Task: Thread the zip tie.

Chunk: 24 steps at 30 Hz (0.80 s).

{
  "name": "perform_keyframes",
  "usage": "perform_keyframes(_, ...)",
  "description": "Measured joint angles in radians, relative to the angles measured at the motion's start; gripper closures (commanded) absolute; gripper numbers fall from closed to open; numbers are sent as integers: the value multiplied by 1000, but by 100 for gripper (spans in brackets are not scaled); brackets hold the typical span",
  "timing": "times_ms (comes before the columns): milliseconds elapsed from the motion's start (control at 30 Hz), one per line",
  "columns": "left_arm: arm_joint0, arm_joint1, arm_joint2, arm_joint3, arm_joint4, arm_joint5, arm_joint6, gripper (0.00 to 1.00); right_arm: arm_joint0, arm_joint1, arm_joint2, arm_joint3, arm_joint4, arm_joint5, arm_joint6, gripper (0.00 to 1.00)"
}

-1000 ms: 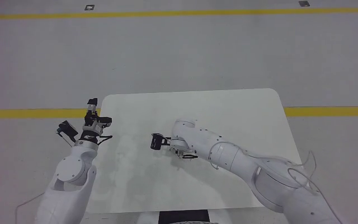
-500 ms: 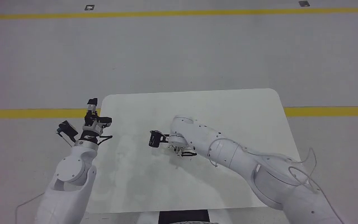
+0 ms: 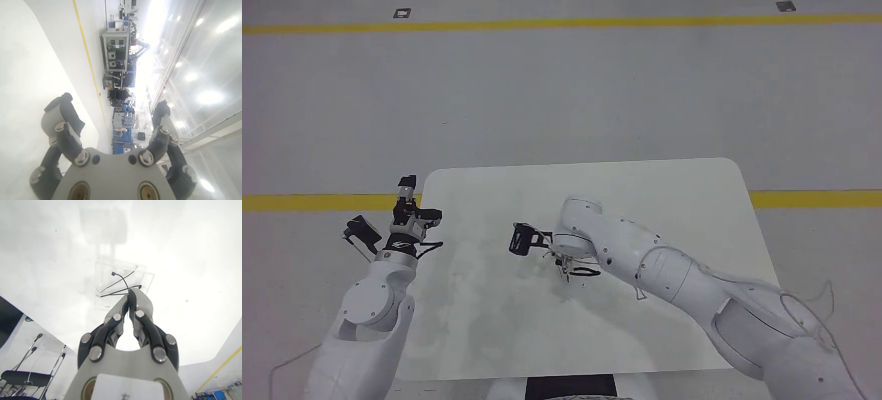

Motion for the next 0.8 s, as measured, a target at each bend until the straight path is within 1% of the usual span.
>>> perform_keyframes(100,0,0,0,0,0,0,0,0,-31,33,57,-64,1,4,-4,100)
perform_keyframes(133,0,0,0,0,0,0,0,0,-47,48,86,-94,2,11,-9,100)
perform_keyframes(233,0,0,0,0,0,0,0,0,-92,81,156,-164,-6,48,-27,100)
perform_keyframes(333,0,0,0,0,0,0,0,0,-129,102,217,-220,-10,80,-54,100)
perform_keyframes(400,0,0,0,0,0,0,0,0,-142,109,246,-238,-6,98,-70,100)
perform_keyframes(467,0,0,0,0,0,0,0,0,-150,112,273,-239,7,124,-97,100)
perform_keyframes(800,0,0,0,0,0,0,0,0,-150,112,275,-237,9,128,-99,100)
